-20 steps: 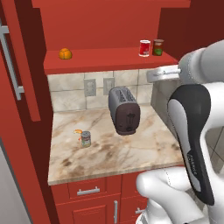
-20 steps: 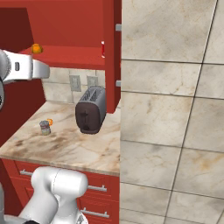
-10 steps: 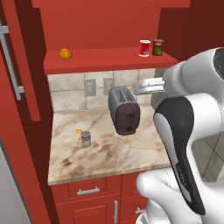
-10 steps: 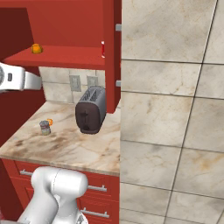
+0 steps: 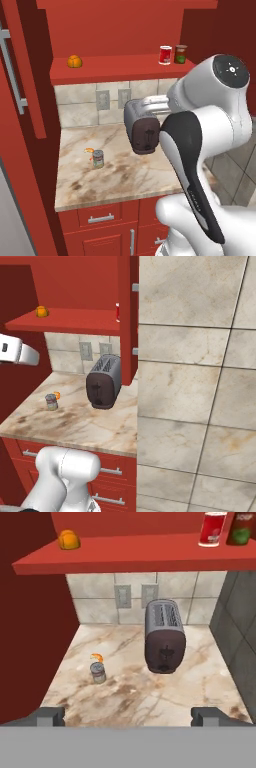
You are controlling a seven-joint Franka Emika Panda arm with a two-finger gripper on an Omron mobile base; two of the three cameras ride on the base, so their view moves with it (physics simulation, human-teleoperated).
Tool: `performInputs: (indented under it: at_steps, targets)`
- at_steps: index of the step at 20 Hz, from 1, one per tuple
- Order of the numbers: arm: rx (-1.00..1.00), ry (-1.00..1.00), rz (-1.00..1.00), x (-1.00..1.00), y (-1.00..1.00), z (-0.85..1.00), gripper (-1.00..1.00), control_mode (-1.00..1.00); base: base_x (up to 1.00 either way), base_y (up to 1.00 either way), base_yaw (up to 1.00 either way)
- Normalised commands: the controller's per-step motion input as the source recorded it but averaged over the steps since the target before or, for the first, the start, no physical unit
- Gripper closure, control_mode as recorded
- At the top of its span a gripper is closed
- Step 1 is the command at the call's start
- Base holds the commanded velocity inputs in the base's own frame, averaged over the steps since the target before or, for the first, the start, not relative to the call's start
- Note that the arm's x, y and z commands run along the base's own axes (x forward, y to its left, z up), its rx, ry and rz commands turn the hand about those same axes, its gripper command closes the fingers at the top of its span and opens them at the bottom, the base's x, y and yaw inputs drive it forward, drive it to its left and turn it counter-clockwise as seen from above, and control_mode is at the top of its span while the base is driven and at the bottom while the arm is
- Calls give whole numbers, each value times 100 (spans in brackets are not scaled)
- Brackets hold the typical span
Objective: Pick the cans from the counter and place them in their designated side in the cabinet.
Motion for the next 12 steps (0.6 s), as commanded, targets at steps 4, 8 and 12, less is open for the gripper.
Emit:
performInputs:
  at_steps: [4,8,12]
  targets:
    - [0,7,0,0,10,-44,-100,-100,0,0,0]
    - [0,9,2,0,7,-46,-100,-100,0,0,0]
    - [0,6,5,2,5,-44,-100,-100,0,0,0]
